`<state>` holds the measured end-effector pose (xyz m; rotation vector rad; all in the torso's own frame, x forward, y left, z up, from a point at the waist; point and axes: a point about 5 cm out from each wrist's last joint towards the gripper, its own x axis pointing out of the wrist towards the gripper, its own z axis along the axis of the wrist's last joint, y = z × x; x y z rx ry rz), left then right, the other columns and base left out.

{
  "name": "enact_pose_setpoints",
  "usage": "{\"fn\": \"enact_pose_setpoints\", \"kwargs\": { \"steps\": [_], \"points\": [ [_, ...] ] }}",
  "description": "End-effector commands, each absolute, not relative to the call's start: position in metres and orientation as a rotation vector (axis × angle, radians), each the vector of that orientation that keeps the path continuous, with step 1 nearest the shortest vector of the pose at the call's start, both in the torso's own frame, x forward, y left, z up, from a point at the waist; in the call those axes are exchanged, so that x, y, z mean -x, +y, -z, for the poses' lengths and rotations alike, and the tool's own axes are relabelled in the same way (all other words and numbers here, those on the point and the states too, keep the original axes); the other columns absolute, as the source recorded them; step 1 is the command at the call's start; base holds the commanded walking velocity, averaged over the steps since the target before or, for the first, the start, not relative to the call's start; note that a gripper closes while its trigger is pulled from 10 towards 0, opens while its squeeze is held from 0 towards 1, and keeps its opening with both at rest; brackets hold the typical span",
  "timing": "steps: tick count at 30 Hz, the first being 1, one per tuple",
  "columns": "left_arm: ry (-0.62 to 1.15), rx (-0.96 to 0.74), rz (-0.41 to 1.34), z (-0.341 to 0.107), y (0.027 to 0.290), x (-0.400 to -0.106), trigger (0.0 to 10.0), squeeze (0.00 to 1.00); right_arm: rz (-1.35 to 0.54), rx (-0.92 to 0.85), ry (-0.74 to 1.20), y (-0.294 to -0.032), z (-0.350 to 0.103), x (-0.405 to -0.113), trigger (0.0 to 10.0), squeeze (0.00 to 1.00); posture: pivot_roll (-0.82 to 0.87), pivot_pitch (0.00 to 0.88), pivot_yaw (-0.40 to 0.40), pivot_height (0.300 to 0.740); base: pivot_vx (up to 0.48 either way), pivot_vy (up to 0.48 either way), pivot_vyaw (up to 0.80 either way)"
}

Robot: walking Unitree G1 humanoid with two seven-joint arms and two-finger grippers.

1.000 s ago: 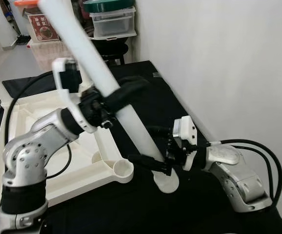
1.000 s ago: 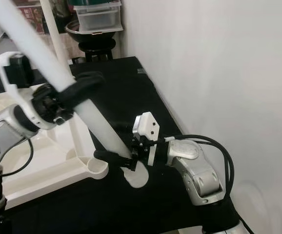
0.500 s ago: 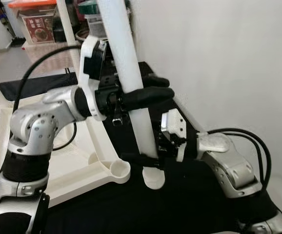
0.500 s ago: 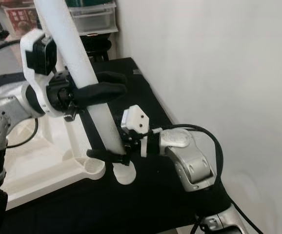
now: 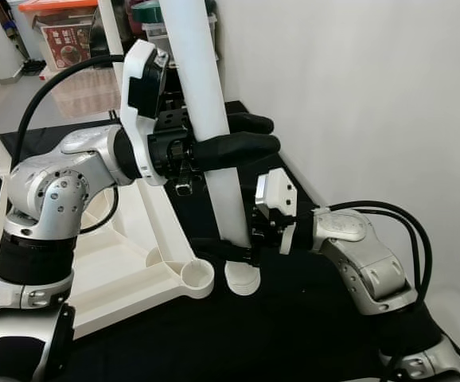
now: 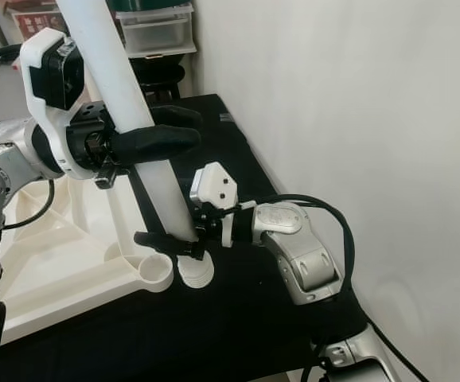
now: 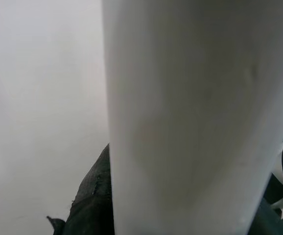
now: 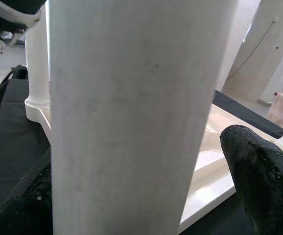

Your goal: Building children table

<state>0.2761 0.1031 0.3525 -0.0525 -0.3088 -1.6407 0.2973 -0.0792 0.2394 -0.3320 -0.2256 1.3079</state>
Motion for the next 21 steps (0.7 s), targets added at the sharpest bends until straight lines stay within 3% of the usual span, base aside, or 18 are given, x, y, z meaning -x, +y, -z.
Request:
{"fn": "enact_pose_setpoints", "kwargs": {
  "steps": [1,5,9,21],
  "points": [
    [-0.391,0.066,1.882,-0.364,0.085,-0.256,1.6,0.0,-1.279,0.332,-0.178,-0.064,-0.233,-0.303,10.0,0.0,-0.14,0.037,0.029,0.74,0.0,0.0,0.0],
    [-0.393,0.062,1.889,-0.364,0.085,-0.256,1.6,0.0,-1.269,0.325,-0.164,-0.061,-0.231,-0.303,10.0,0.0,-0.14,0.037,0.029,0.74,0.0,0.0,0.0],
    [-0.374,0.008,1.929,-0.363,0.079,-0.255,1.5,0.0,-1.112,0.368,0.022,-0.052,-0.201,-0.315,10.0,0.0,-0.14,0.039,0.036,0.74,0.0,0.0,0.0],
    [-0.392,-0.018,1.929,-0.376,0.071,-0.25,1.3,0.0,-1.034,0.304,0.05,-0.052,-0.201,-0.321,10.0,0.0,-0.14,0.042,0.04,0.74,0.0,0.0,0.0]
  ]
}}
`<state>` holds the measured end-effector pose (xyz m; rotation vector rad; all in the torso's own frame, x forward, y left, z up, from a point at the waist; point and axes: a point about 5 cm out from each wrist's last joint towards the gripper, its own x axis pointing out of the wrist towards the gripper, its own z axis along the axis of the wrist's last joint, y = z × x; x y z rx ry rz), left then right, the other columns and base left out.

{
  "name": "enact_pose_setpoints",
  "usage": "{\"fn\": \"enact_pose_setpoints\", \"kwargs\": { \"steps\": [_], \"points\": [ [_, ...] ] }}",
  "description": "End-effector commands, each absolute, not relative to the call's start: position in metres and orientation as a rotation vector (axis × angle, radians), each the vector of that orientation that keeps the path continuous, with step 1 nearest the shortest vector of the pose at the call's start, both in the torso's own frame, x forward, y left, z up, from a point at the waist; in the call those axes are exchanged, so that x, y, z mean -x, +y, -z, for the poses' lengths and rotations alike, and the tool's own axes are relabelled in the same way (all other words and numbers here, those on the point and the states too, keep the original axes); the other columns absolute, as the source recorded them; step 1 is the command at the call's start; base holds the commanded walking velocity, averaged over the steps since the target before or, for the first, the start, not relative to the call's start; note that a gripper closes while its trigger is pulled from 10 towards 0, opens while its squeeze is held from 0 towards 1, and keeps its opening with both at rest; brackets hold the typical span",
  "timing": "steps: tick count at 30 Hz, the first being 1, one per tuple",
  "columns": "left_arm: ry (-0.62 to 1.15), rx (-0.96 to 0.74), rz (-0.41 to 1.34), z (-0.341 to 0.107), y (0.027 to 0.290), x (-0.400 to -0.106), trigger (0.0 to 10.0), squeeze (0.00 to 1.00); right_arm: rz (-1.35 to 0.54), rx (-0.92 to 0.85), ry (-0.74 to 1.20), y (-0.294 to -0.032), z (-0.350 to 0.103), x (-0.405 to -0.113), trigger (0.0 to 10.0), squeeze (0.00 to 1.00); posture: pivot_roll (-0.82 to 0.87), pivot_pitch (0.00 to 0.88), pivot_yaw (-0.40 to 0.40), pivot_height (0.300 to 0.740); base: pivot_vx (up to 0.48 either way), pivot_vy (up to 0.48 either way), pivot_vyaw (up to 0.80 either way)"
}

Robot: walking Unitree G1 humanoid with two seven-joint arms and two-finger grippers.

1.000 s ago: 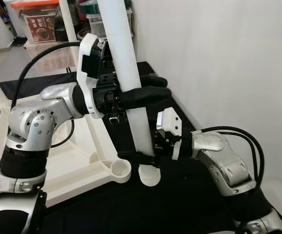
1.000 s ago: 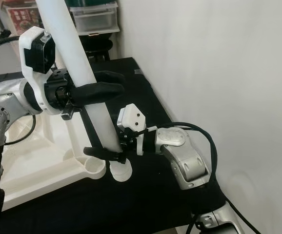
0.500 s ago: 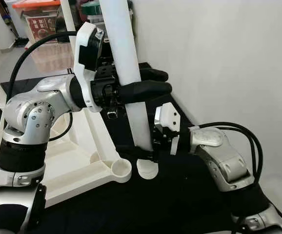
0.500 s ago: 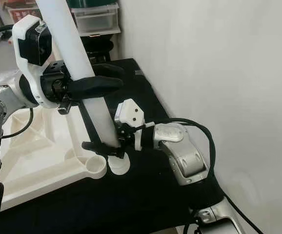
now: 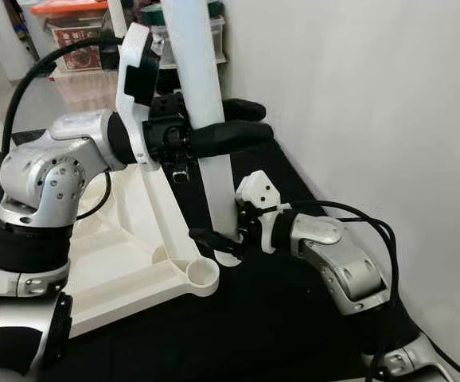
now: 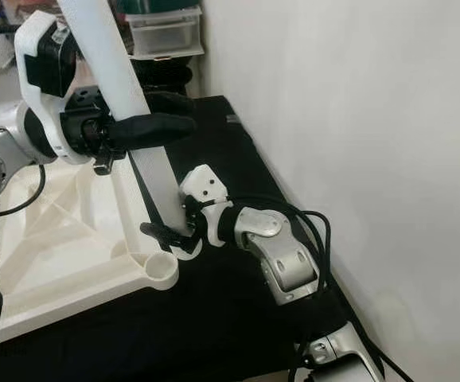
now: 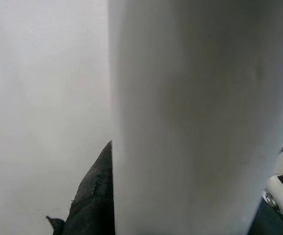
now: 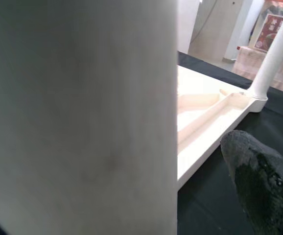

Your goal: Building children table

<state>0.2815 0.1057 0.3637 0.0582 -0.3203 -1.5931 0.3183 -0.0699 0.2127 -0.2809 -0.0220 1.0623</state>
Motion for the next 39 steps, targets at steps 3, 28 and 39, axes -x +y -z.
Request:
{"fn": "enact_pose_setpoints", "kwargs": {
  "steps": [3,28,39],
  "points": [
    [-0.406,-0.029,1.947,-0.385,0.067,-0.238,1.1,0.0,-1.034,0.281,0.027,-0.049,-0.203,-0.321,0.0,0.0,-0.14,0.042,0.041,0.74,0.0,0.0,0.0],
    [-0.414,0.035,1.925,-0.395,0.063,-0.233,4.5,1.0,-1.019,0.19,-0.149,-0.044,-0.223,-0.32,0.0,0.0,-0.15,0.052,0.04,0.74,0.0,0.0,0.0],
    [-0.402,0.042,1.815,-0.398,0.063,-0.245,10.0,1.0,-1.016,0.179,-0.157,-0.043,-0.221,-0.319,0.0,0.0,-0.14,0.049,0.043,0.74,0.0,0.0,0.0]
  ]
}}
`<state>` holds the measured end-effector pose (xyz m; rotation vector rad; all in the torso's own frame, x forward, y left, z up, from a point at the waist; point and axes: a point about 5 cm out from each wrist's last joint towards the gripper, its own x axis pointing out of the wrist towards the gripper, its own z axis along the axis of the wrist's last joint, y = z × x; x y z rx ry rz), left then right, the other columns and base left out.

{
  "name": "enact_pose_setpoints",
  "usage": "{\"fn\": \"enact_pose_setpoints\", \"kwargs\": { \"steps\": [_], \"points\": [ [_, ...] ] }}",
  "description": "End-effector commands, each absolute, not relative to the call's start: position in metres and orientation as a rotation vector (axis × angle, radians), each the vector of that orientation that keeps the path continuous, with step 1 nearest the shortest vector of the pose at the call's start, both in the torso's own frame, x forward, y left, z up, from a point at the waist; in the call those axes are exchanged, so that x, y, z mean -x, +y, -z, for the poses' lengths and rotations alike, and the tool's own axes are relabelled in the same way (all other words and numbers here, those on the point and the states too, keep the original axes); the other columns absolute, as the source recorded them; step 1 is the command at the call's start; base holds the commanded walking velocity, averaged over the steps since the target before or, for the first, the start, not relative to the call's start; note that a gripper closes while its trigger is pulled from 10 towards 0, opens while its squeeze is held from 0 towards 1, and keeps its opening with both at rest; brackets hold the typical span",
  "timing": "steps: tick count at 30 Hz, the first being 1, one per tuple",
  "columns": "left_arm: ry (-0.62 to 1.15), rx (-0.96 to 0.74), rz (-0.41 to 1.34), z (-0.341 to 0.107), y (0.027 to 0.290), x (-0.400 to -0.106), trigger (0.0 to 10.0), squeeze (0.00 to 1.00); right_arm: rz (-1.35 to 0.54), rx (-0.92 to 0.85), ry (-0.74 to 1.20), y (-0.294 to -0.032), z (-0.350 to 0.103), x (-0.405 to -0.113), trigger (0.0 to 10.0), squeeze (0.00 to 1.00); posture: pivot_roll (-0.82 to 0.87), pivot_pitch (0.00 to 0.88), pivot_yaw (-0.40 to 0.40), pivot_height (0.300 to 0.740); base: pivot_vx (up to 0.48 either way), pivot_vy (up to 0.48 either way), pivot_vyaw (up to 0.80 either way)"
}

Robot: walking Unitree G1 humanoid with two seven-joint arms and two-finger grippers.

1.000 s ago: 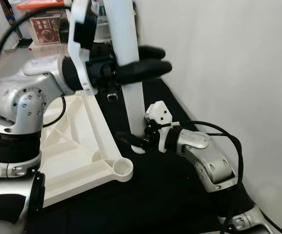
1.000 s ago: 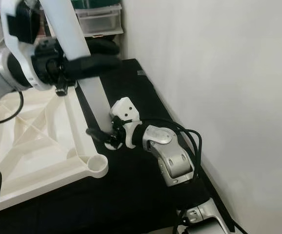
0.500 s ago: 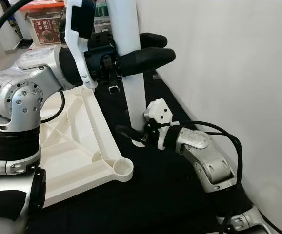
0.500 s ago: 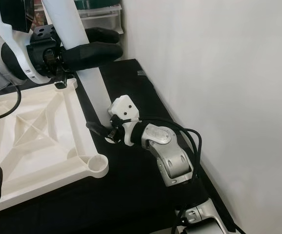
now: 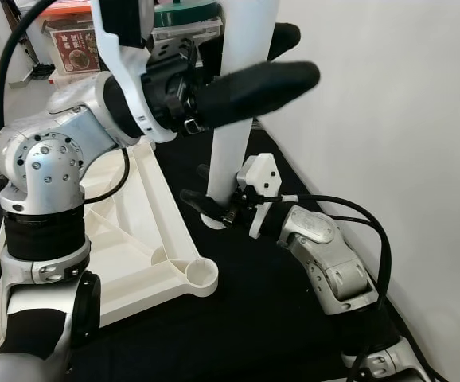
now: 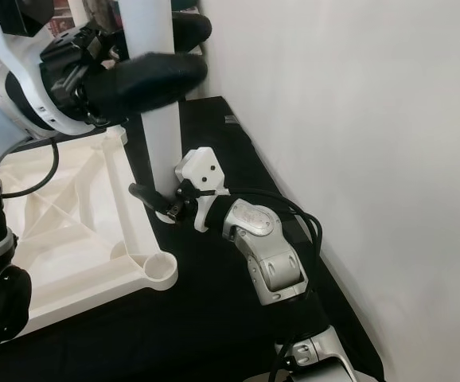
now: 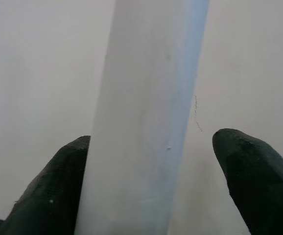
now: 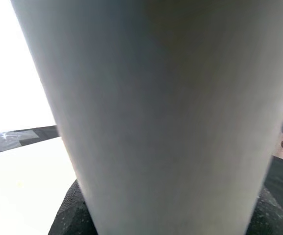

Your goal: Building children table

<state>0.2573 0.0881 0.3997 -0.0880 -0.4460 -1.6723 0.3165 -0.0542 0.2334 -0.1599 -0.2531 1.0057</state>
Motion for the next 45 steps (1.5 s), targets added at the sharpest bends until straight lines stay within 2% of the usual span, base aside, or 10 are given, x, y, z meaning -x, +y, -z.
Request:
{"fn": "enact_pose_setpoints", "kwargs": {
  "steps": [1,29,30,33,34,35,37,38,39,45],
  "points": [
    [-0.402,0.042,1.815,-0.398,0.063,-0.245,10.0,1.0,-1.016,0.179,-0.157,-0.043,-0.221,-0.319,0.0,0.0,-0.14,0.049,0.043,0.74,0.0,0.0,0.0],
    [-0.565,-0.016,1.042,-0.394,0.133,-0.338,10.0,1.0,-0.672,0.093,-0.147,-0.102,-0.218,-0.35,0.0,0.0,-0.13,0.052,0.039,0.74,0.0,0.0,0.0],
    [-0.544,-0.03,0.951,-0.391,0.137,-0.346,10.0,0.62,-0.64,0.084,-0.164,-0.109,-0.221,-0.351,0.0,0.0,-0.13,0.055,0.04,0.74,0.0,0.0,0.0],
    [-0.539,-0.028,0.933,-0.39,0.138,-0.346,10.0,0.62,-0.623,0.081,-0.17,-0.112,-0.222,-0.352,0.0,0.0,-0.13,0.055,0.04,0.74,0.0,0.0,0.0],
    [-0.535,-0.016,0.937,-0.387,0.141,-0.342,10.0,0.0,-0.588,0.076,-0.175,-0.117,-0.224,-0.354,0.0,0.0,-0.13,0.057,0.043,0.74,0.0,0.0,0.0],
    [-0.529,-0.003,0.952,-0.381,0.143,-0.336,10.0,0.0,-0.556,0.066,-0.184,-0.121,-0.225,-0.355,0.0,0.0,-0.14,0.061,0.044,0.74,0.0,0.0,0.0],
    [-0.516,0.036,0.975,-0.368,0.146,-0.325,10.0,0.0,-0.555,0.044,-0.207,-0.123,-0.229,-0.353,4.4,0.0,-0.14,0.066,0.045,0.74,0.0,0.0,0.0],
    [-0.516,0.036,0.975,-0.368,0.146,-0.325,10.0,0.0,-0.555,0.044,-0.207,-0.123,-0.229,-0.353,4.4,0.0,-0.14,0.066,0.045,0.74,0.0,0.0,0.0],
    [-0.482,0.078,0.962,-0.349,0.146,-0.319,10.0,0.0,-0.627,0.049,-0.237,-0.116,-0.23,-0.344,10.0,0.0,-0.13,0.07,0.046,0.74,0.0,0.0,0.0],
    [-0.366,0.214,0.836,-0.288,0.144,-0.304,10.0,0.0,-0.653,0.108,-0.177,-0.109,-0.214,-0.337,10.0,0.0,-0.12,0.098,0.055,0.74,0.0,0.0,0.0]
  ]
}}
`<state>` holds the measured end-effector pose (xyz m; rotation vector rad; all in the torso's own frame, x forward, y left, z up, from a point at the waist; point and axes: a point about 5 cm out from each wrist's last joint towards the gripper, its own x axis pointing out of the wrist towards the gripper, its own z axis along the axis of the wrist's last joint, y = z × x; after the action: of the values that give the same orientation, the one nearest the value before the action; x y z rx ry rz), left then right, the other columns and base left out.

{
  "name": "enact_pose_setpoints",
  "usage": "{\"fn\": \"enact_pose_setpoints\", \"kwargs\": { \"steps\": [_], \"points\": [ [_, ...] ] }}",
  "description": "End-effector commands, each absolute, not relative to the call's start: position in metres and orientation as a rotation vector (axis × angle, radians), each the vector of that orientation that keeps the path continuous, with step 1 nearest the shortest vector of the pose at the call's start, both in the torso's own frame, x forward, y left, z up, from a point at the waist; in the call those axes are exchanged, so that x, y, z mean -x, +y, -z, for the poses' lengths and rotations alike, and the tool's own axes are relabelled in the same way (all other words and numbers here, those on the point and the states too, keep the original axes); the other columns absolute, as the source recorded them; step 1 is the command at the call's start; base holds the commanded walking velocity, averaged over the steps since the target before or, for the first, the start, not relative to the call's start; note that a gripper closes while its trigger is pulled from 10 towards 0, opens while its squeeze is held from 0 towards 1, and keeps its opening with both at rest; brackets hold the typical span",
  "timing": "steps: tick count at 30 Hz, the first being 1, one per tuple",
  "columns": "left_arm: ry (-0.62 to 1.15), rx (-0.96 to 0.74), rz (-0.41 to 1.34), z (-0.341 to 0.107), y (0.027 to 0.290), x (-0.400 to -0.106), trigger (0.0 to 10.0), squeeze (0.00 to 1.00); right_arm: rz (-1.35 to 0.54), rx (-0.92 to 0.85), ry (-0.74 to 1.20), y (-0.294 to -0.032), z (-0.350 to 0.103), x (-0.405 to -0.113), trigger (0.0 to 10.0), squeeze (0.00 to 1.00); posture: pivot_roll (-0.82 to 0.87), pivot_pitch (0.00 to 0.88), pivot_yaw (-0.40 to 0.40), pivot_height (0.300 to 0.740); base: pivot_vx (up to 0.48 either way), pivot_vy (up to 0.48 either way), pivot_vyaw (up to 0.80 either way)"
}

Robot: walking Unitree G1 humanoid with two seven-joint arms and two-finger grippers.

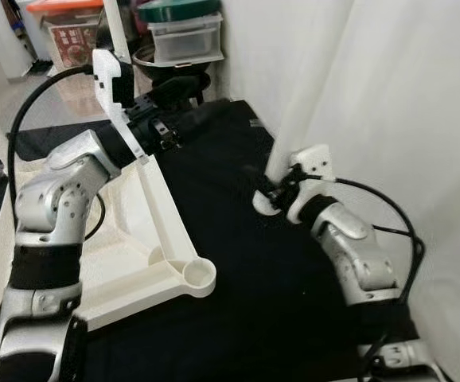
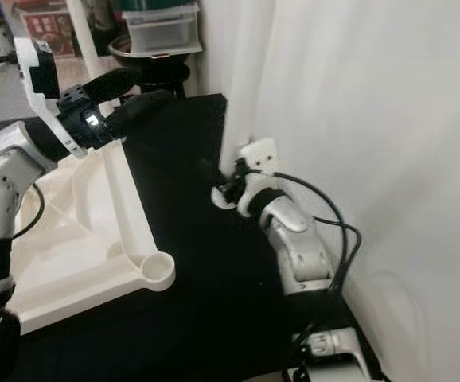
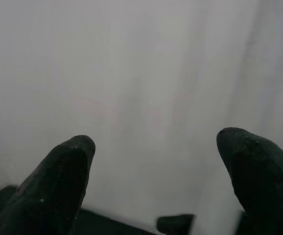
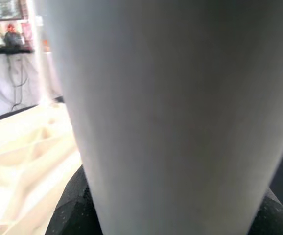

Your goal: Building children table

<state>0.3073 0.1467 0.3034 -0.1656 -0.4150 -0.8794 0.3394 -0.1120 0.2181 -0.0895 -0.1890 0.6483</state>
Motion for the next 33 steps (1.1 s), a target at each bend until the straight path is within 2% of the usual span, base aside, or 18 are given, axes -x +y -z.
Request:
{"fn": "enact_pose_setpoints", "kwargs": {
  "steps": [1,8,14,15,17,24,26,33],
  "points": [
    [-0.366,0.214,0.836,-0.288,0.144,-0.304,10.0,0.0,-0.653,0.108,-0.177,-0.109,-0.214,-0.337,10.0,0.0,-0.12,0.098,0.055,0.74,0.0,0.0,0.0],
    [-0.226,0.241,0.665,-0.239,0.137,-0.284,10.0,0.0,-0.576,0.131,-0.124,-0.12,-0.201,-0.34,10.0,0.0,-0.1,0.121,0.042,0.74,0.0,0.0,0.0],
    [-0.15,0.192,0.648,-0.219,0.133,-0.27,10.0,0.0,-0.579,0.143,-0.113,-0.122,-0.196,-0.338,10.0,0.0,-0.09,0.127,0.041,0.74,0.0,0.0,0.0],
    [-0.089,0.188,0.646,-0.2,0.127,-0.259,10.0,0.0,-0.586,0.143,-0.115,-0.122,-0.194,-0.336,10.0,0.0,-0.09,0.138,0.039,0.74,0.0,0.0,0.8],
    [-0.059,0.206,0.637,-0.191,0.125,-0.254,10.0,0.0,-0.59,0.138,-0.114,-0.122,-0.192,-0.334,10.0,0.0,-0.09,0.138,0.038,0.74,0.0,0.0,0.8],
    [-0.012,0.196,0.561,-0.176,0.135,-0.255,10.0,0.0,-0.586,0.126,-0.11,-0.124,-0.192,-0.335,10.0,0.0,-0.09,0.141,0.036,0.74,0.0,0.0,0.8],
    [0.043,0.167,0.541,-0.16,0.14,-0.254,10.0,0.0,-0.587,0.118,-0.113,-0.124,-0.192,-0.335,10.0,0.0,-0.09,0.141,0.039,0.74,0.0,0.0,0.8],
    [0.1,0.137,0.549,-0.144,0.136,-0.244,10.0,0.0,-0.606,0.078,-0.137,-0.125,-0.196,-0.333,10.0,0.0,-0.09,0.142,0.035,0.74,0.0,0.0,0.8]
  ]
}}
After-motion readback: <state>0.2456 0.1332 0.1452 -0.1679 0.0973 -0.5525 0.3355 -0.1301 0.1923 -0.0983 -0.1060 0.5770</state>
